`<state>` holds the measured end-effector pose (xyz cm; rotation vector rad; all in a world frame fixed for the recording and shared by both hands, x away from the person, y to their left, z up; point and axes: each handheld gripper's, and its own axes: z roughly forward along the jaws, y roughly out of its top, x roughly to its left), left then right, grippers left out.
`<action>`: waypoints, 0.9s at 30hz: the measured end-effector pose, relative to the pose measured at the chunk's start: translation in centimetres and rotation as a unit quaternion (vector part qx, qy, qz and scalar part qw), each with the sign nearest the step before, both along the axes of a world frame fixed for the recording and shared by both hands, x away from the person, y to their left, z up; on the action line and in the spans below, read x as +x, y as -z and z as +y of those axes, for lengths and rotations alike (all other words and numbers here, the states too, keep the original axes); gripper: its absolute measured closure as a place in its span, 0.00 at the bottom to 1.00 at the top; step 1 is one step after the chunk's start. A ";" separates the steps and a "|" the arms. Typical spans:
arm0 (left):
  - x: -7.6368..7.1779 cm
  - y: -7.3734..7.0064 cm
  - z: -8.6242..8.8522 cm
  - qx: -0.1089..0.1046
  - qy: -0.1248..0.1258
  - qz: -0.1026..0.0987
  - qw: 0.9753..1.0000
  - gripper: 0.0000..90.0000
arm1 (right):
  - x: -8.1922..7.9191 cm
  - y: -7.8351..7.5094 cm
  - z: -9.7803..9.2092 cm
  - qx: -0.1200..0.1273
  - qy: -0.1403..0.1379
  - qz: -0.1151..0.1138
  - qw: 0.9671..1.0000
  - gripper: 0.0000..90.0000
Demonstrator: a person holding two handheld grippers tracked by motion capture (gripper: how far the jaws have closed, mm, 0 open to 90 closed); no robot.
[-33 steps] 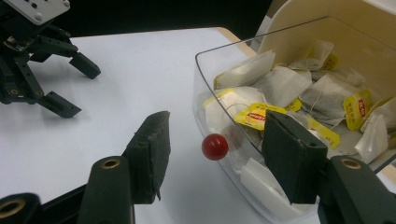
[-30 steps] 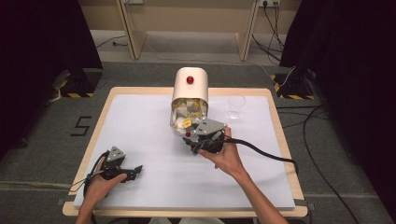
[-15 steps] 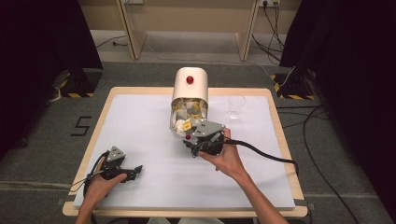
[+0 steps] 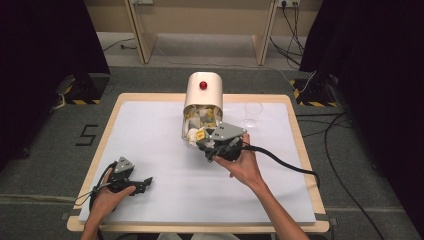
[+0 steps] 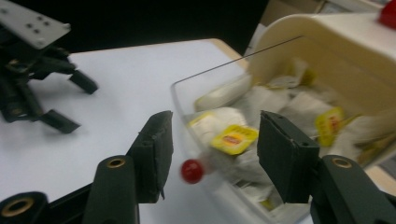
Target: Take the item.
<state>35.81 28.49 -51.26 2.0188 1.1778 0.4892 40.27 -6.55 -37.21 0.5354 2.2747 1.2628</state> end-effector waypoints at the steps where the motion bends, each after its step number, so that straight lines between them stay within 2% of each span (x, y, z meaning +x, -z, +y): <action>1: 0.0 0.0 0.0 0.000 0.000 0.000 1.000 0.12 | 0.4 -0.1 -0.1 -0.001 0.007 -0.006 1.000 0.53; 2: 0.0 0.0 0.0 0.000 0.000 0.000 1.000 0.12 | 0.8 -0.3 -0.2 -0.002 0.015 -0.011 1.000 0.54; 5: 0.0 0.0 0.0 0.000 0.000 0.000 1.000 0.12 | 1.9 -0.4 -0.3 0.002 0.028 -0.006 1.000 0.56; 8: 0.0 0.0 0.0 0.000 0.000 0.000 1.000 0.12 | 2.7 -0.3 0.0 -0.007 0.034 0.000 0.999 0.57; 15: 0.0 0.0 0.0 0.000 0.000 0.000 1.000 0.12 | 3.5 0.7 0.6 -0.035 0.038 0.024 0.998 0.57; 19: 0.0 0.0 0.0 0.000 0.000 0.000 1.000 0.12 | 3.8 1.0 0.7 -0.050 0.046 0.029 0.997 0.58; 22: 0.0 0.0 0.0 0.000 0.000 0.000 1.000 0.12 | 3.9 1.1 0.8 -0.051 0.047 0.034 0.997 0.59; 27: 0.0 0.0 0.0 0.000 0.000 0.000 1.000 0.12 | 4.2 1.5 0.7 -0.053 0.047 0.053 0.996 0.67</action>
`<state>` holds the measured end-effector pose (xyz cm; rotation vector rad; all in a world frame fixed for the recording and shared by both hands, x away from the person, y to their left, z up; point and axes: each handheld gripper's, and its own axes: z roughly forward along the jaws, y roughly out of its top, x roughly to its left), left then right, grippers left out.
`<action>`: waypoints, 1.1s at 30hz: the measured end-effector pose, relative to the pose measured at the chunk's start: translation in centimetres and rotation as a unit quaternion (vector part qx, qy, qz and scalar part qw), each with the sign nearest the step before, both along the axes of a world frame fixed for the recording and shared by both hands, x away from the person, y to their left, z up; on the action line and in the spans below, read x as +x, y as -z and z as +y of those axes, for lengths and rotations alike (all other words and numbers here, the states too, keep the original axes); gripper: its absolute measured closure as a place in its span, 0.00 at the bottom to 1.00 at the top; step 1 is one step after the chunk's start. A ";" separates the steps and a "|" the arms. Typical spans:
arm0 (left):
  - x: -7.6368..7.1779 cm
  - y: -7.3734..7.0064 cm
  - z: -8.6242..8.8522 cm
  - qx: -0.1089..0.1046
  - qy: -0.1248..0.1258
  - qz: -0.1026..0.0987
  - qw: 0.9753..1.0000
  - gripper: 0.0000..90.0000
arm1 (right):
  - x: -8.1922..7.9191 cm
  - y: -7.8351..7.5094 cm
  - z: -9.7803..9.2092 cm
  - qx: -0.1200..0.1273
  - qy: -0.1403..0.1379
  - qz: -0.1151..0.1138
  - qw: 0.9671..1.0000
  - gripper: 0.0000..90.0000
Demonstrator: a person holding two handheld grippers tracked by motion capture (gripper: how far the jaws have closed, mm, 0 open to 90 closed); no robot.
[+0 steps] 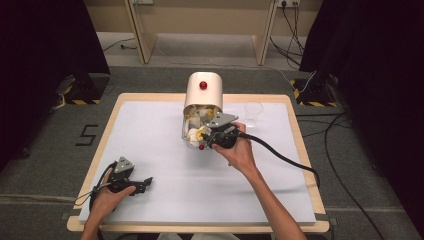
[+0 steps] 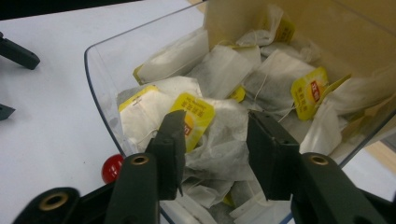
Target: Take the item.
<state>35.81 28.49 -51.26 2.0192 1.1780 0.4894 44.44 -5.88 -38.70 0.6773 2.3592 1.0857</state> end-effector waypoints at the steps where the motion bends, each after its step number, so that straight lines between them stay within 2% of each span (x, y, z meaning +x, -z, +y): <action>1: 0.0 0.0 0.0 0.000 0.000 0.000 1.000 0.12 | 0.0 0.0 -0.1 0.010 -0.002 0.013 1.000 0.73; 5: 0.0 0.0 0.0 0.000 0.000 0.000 1.000 0.12 | 0.0 0.0 -0.4 0.012 -0.007 0.018 1.000 0.86; 7: 0.0 0.0 0.0 0.000 0.000 0.000 1.000 0.12 | 0.0 0.0 -0.4 0.014 -0.008 0.019 1.000 0.89; 8: 0.0 0.0 0.0 0.000 0.000 0.000 1.000 0.12 | 0.0 0.0 -0.5 0.016 -0.012 0.021 1.000 0.94; 10: 0.0 0.0 0.0 0.000 0.000 0.000 1.000 0.12 | -0.1 -0.1 -0.6 0.020 -0.017 0.019 0.999 0.97; 19: 0.0 0.0 0.0 0.000 0.000 0.000 1.000 0.12 | -0.5 -1.4 -1.3 0.051 -0.019 -0.009 0.998 0.98; 23: 0.0 0.0 0.0 0.000 0.000 0.000 1.000 0.12 | -0.7 -2.3 -1.8 0.070 -0.020 -0.025 0.997 0.98; 33: 0.0 0.0 0.0 0.000 0.000 0.000 1.000 0.12 | -1.2 -3.6 -2.8 0.093 -0.020 -0.041 0.995 0.98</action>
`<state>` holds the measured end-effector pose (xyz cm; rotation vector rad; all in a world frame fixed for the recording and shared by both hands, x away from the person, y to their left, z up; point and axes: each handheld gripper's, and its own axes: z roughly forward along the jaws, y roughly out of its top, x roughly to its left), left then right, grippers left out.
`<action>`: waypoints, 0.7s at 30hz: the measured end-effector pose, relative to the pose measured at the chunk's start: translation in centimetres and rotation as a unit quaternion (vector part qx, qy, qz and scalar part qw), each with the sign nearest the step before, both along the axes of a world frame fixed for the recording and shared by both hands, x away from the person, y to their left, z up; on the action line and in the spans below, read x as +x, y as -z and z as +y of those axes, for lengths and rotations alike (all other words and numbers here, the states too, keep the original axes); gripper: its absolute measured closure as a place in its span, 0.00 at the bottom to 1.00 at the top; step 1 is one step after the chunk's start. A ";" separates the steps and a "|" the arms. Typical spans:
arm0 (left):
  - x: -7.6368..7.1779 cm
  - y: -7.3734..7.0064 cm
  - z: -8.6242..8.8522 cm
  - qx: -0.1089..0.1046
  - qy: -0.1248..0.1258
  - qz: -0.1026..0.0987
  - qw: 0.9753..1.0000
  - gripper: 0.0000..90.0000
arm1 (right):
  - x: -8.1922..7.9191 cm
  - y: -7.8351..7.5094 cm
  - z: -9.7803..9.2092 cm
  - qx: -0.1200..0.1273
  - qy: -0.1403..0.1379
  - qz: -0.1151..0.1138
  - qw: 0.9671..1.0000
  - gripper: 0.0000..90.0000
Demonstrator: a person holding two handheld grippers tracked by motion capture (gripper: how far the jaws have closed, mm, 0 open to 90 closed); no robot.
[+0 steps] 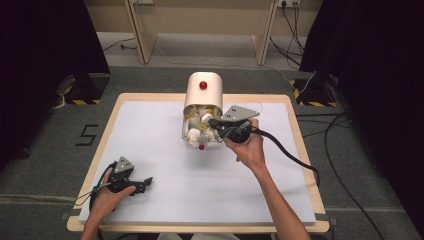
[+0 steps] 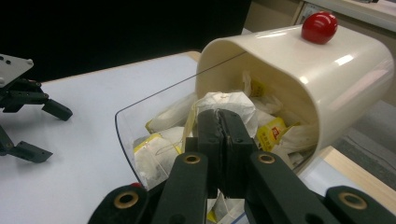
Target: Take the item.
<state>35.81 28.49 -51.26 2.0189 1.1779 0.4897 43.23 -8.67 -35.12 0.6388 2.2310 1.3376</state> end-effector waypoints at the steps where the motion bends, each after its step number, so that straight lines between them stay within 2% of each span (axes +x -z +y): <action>1: 0.0 0.0 0.0 0.000 0.000 0.000 1.000 0.12 | -0.1 -0.1 -0.1 0.002 0.001 -0.001 1.000 0.98; 16: 0.0 0.0 0.0 -0.001 0.000 0.000 1.000 0.12 | -0.7 -1.6 -2.0 0.023 0.004 -0.011 1.000 0.98; 21: 0.0 0.0 0.0 -0.001 0.000 0.000 1.000 0.12 | -0.6 -2.2 -3.7 0.033 0.020 -0.017 0.999 0.98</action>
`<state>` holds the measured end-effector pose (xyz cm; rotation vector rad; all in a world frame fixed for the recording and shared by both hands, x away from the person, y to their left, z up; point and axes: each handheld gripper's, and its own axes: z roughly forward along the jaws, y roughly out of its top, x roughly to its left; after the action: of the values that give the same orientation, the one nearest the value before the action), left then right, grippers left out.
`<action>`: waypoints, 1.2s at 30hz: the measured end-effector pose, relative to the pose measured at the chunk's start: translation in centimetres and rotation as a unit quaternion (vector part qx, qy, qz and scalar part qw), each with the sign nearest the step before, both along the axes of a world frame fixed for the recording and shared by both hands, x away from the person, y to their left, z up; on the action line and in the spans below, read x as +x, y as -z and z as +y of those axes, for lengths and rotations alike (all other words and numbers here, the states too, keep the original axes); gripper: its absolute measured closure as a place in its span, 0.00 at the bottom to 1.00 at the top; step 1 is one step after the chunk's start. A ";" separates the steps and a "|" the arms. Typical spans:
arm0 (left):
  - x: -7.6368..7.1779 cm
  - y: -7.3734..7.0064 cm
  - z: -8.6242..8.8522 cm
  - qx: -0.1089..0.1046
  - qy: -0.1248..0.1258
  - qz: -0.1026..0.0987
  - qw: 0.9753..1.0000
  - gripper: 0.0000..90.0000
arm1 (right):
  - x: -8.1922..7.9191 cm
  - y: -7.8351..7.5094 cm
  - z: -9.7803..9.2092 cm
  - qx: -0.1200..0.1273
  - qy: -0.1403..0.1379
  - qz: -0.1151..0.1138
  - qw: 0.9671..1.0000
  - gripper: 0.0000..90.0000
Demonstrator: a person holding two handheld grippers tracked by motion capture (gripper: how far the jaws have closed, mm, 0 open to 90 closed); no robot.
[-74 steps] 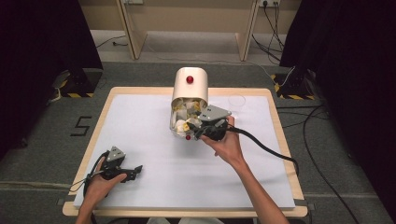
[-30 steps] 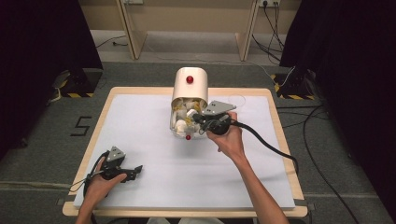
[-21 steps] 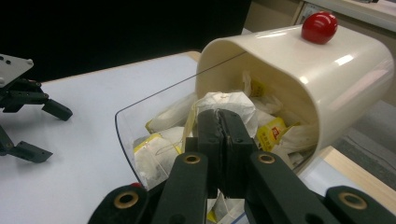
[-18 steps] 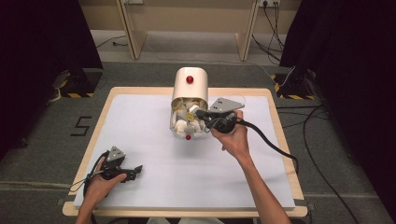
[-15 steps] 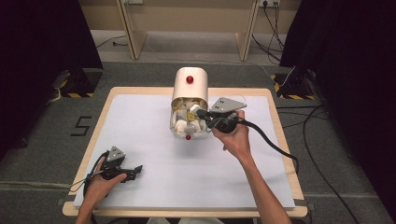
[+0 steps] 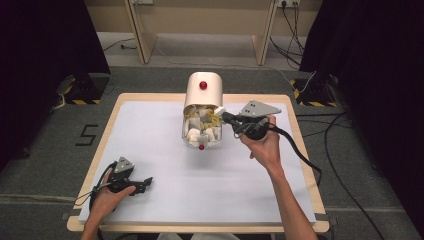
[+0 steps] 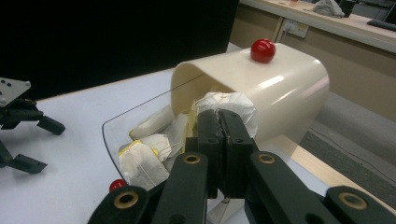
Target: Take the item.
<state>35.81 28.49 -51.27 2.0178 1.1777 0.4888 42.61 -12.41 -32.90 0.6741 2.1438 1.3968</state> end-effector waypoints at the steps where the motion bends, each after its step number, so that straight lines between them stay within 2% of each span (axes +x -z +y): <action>1: 0.0 0.0 0.0 0.000 0.000 0.000 1.000 0.12 | 0.0 0.0 0.0 0.000 0.000 0.000 1.000 0.98; 10: 0.0 0.0 0.0 0.000 0.000 0.000 1.000 0.12 | 1.3 -0.1 -3.5 0.016 0.052 -0.001 0.999 0.98; 14: 0.0 0.0 0.0 0.001 0.000 0.000 1.000 0.12 | 2.3 0.5 -5.1 0.014 0.083 -0.002 0.996 0.98; 15: 0.0 0.0 0.0 0.001 0.000 0.000 1.000 0.12 | 2.3 0.5 -5.1 0.014 0.083 -0.002 0.996 0.98; 16: 0.0 0.0 0.0 0.001 0.000 0.000 1.000 0.12 | 2.9 0.9 -5.9 0.011 0.098 0.002 0.995 0.98; 19: 0.0 0.0 0.0 0.001 0.000 0.000 1.000 0.12 | 3.7 1.5 -6.8 0.012 0.114 0.006 0.993 0.98; 30: 0.0 0.0 0.0 0.001 0.000 0.000 1.000 0.12 | 5.9 3.5 -9.1 0.020 0.152 0.025 0.988 0.98; 36: 0.0 0.0 0.0 0.001 0.000 0.000 1.000 0.12 | 6.7 4.3 -9.7 0.025 0.164 0.030 0.986 0.98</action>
<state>35.80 28.47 -51.27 2.0196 1.1775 0.4908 49.29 -22.15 -37.16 1.0475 1.9381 1.2665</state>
